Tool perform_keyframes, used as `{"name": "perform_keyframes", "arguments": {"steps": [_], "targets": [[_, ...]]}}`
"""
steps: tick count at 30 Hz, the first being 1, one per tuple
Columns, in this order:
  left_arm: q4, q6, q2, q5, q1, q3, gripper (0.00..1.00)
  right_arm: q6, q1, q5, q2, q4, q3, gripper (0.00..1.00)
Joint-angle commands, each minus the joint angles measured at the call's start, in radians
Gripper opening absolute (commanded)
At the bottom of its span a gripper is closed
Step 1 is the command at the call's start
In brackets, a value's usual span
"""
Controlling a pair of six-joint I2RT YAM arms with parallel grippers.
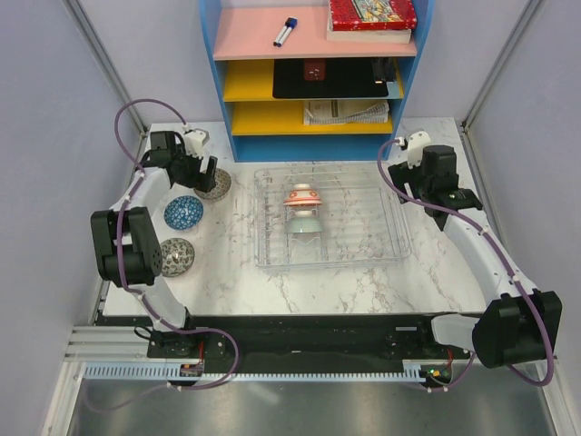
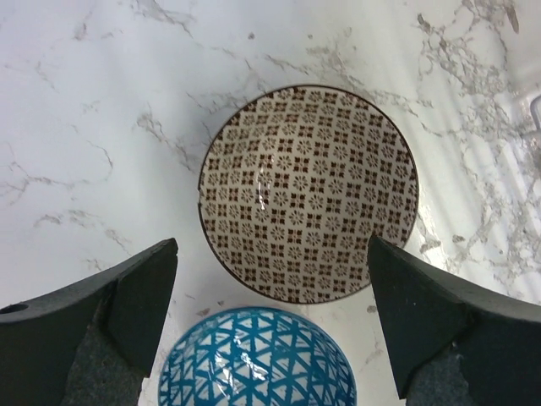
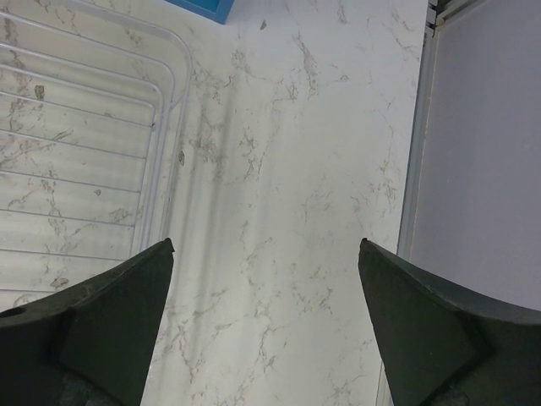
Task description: Load the bowls into the dish rack
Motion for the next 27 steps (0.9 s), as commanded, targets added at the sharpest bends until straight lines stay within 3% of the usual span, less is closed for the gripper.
{"name": "perform_keyframes", "arguments": {"steps": [1,4,10,13,17,21,27], "targets": [[0.045,0.011,0.077,-0.044,0.004,0.076,1.00,0.026,-0.004,-0.033,-0.005,0.021,0.001,0.97],[0.051,0.014,0.145,-0.068,0.003,0.118,1.00,0.029,-0.005,-0.042,-0.016,0.021,0.001,0.97],[0.051,0.025,0.236,-0.104,0.003,0.181,0.76,0.037,-0.007,-0.076,-0.044,0.018,0.001,0.97],[0.053,0.025,0.247,-0.099,0.003,0.181,0.53,0.037,-0.008,-0.090,-0.050,0.012,0.007,0.97],[0.048,0.023,0.239,-0.085,0.003,0.170,0.02,0.041,-0.008,-0.127,-0.048,-0.020,0.037,0.97],[0.034,0.025,0.217,-0.073,0.003,0.170,0.02,0.057,-0.008,-0.194,-0.039,-0.068,0.100,0.97],[-0.036,0.017,0.159,-0.012,0.015,0.242,0.02,0.162,-0.010,-0.430,0.013,-0.154,0.287,0.98]]}}
